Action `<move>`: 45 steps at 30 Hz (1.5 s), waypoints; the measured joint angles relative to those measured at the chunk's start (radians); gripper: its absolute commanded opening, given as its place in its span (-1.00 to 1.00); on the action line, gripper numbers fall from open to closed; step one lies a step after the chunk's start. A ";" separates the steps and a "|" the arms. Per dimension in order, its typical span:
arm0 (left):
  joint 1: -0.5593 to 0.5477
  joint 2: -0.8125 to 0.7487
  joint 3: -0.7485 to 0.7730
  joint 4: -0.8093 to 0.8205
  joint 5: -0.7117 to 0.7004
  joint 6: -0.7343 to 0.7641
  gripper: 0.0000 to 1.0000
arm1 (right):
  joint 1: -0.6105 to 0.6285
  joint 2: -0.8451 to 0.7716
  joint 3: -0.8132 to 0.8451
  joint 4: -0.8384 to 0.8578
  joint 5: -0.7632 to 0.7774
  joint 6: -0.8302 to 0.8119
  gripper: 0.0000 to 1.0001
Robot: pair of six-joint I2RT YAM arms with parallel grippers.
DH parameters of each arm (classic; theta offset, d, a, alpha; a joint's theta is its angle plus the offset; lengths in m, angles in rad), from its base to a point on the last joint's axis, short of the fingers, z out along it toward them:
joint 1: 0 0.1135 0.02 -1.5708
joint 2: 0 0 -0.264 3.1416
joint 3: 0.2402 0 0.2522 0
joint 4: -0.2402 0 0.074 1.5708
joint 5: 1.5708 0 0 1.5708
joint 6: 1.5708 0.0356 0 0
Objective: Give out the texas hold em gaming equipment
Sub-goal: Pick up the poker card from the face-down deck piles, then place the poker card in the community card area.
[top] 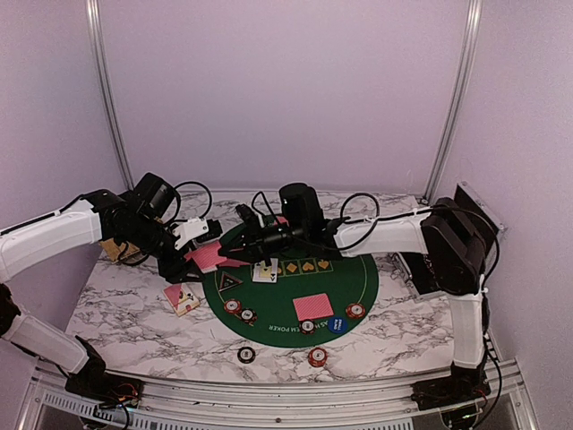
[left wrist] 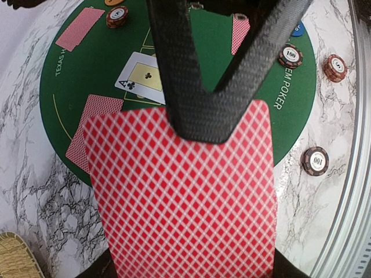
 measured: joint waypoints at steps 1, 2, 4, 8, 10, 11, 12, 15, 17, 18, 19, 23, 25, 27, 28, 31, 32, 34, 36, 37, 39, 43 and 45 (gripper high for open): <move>0.000 0.000 0.000 0.001 0.000 0.000 -0.96 | -0.006 -0.010 -0.002 -0.011 -0.001 -0.005 -1.00; 0.000 0.000 0.000 0.002 0.000 0.000 -0.97 | -0.013 -0.020 -0.005 -0.021 -0.001 -0.011 -1.00; 0.000 0.000 0.000 0.002 0.000 0.000 -0.97 | -0.029 -0.045 -0.019 -0.039 -0.001 -0.024 -1.00; 0.000 0.000 0.000 0.002 -0.001 0.000 -0.97 | -0.062 -0.089 -0.059 -0.066 0.002 -0.047 -1.00; 0.001 0.000 0.000 0.002 -0.001 0.000 -0.97 | -0.083 -0.107 -0.075 -0.085 0.002 -0.064 -1.00; 0.000 0.000 0.000 0.002 -0.001 0.000 -0.97 | -0.095 -0.116 -0.081 -0.102 0.004 -0.074 -1.00; 0.000 0.000 0.000 0.002 -0.001 0.000 -0.97 | -0.107 -0.124 -0.087 -0.117 0.007 -0.087 -1.00; 0.000 0.000 -0.002 0.002 -0.004 0.001 -0.97 | -0.145 -0.150 -0.091 -0.196 0.024 -0.144 -1.00; 0.000 0.000 -0.006 0.002 -0.008 0.001 -0.97 | -0.171 -0.171 -0.090 -0.264 0.045 -0.200 -1.00; 0.000 0.000 -0.009 0.002 -0.011 0.001 -0.97 | -0.184 -0.179 -0.087 -0.299 0.057 -0.229 -1.00; 0.001 0.000 -0.011 0.002 -0.012 0.001 -0.97 | -0.195 -0.184 -0.081 -0.337 0.074 -0.261 -1.00; 0.002 0.000 -0.015 0.000 -0.021 0.000 -0.97 | -0.216 -0.180 0.014 -0.554 0.193 -0.423 -1.00; 0.005 0.000 -0.016 0.000 -0.023 -0.001 -0.97 | -0.214 -0.161 0.115 -0.678 0.295 -0.522 -1.00; 0.014 0.000 -0.016 0.000 -0.024 -0.002 -0.97 | -0.202 -0.136 0.219 -0.785 0.417 -0.618 -1.00; 0.019 0.000 -0.016 0.000 -0.024 -0.002 -0.97 | -0.191 -0.117 0.282 -0.843 0.498 -0.674 -1.00; 0.028 0.000 -0.016 -0.001 -0.027 -0.002 -0.97 | -0.144 -0.065 0.410 -0.951 0.720 -0.801 -1.00; 0.030 0.000 -0.016 -0.001 -0.027 -0.002 -0.97 | -0.127 -0.049 0.435 -0.972 0.779 -0.834 -1.00; 0.032 0.000 -0.016 -0.001 -0.027 -0.002 -0.97 | -0.083 -0.006 0.484 -1.015 0.917 -0.901 -1.00; 0.032 0.000 -0.016 -0.001 -0.027 -0.002 -0.97 | -0.040 0.032 0.499 -1.033 1.051 -0.970 -1.00; 0.033 0.000 -0.016 -0.001 -0.027 -0.002 -0.97 | -0.019 0.050 0.499 -1.041 1.117 -0.998 -1.00; 0.033 0.000 -0.016 -0.002 -0.026 -0.002 -0.97 | 0.019 0.084 0.494 -1.042 1.238 -1.068 -1.00; 0.033 0.000 -0.016 -0.002 -0.026 -0.002 -0.97 | 0.085 0.120 0.443 -1.001 1.446 -1.212 -1.00; 0.033 0.000 -0.016 -0.002 -0.026 -0.002 -0.97 | 0.115 0.122 0.397 -0.949 1.532 -1.287 -1.00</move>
